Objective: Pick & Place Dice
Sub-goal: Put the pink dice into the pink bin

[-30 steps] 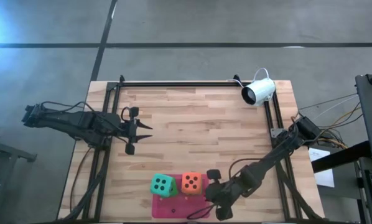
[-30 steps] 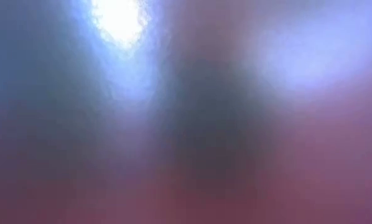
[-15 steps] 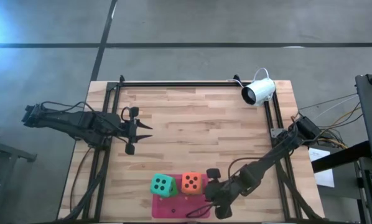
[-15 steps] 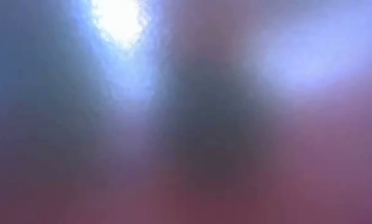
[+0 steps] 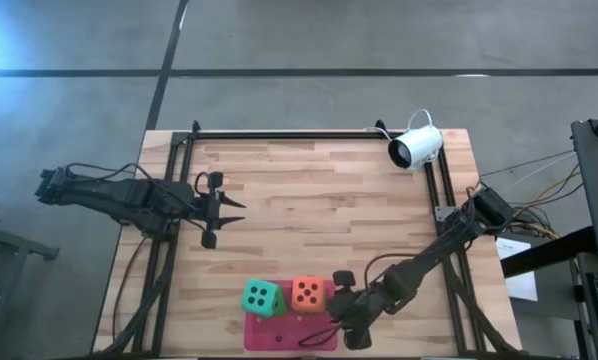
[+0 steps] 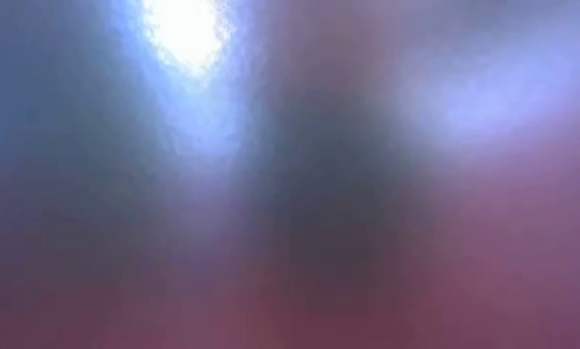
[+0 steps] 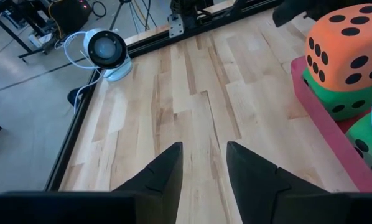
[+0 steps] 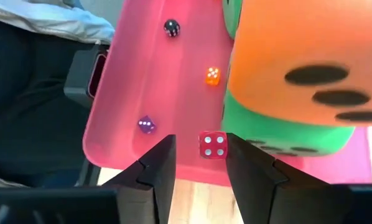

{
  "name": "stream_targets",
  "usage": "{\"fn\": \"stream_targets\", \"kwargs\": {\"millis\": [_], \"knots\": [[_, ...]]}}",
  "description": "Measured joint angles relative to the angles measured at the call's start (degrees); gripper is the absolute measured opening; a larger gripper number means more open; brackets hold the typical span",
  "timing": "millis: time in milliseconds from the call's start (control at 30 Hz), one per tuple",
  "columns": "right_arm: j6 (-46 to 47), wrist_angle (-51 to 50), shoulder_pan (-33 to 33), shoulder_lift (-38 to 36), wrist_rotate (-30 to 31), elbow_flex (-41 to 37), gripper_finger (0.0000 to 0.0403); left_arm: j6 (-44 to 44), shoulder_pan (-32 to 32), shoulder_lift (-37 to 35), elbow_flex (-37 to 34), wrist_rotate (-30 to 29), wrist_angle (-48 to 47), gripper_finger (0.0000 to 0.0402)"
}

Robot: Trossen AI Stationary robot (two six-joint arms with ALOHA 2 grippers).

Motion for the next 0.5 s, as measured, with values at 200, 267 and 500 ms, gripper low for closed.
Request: {"fn": "stream_targets", "kwargs": {"millis": [200,267,500], "knots": [[3.01,-0.59,0.00,0.32,-0.27,-0.92,0.0121,-0.01,0.00,0.00,0.00,0.00,-0.02,0.0131],[3.07,-0.43,0.00,0.32,-0.25,-0.95,0.0119,-0.01,0.00,0.00,0.00,0.00,-0.02,0.0133],[3.09,-0.22,-0.07,0.32,-0.05,-1.67,0.0120,-1.30,-0.02,0.00,0.00,0.00,-0.02,0.0128]]}}
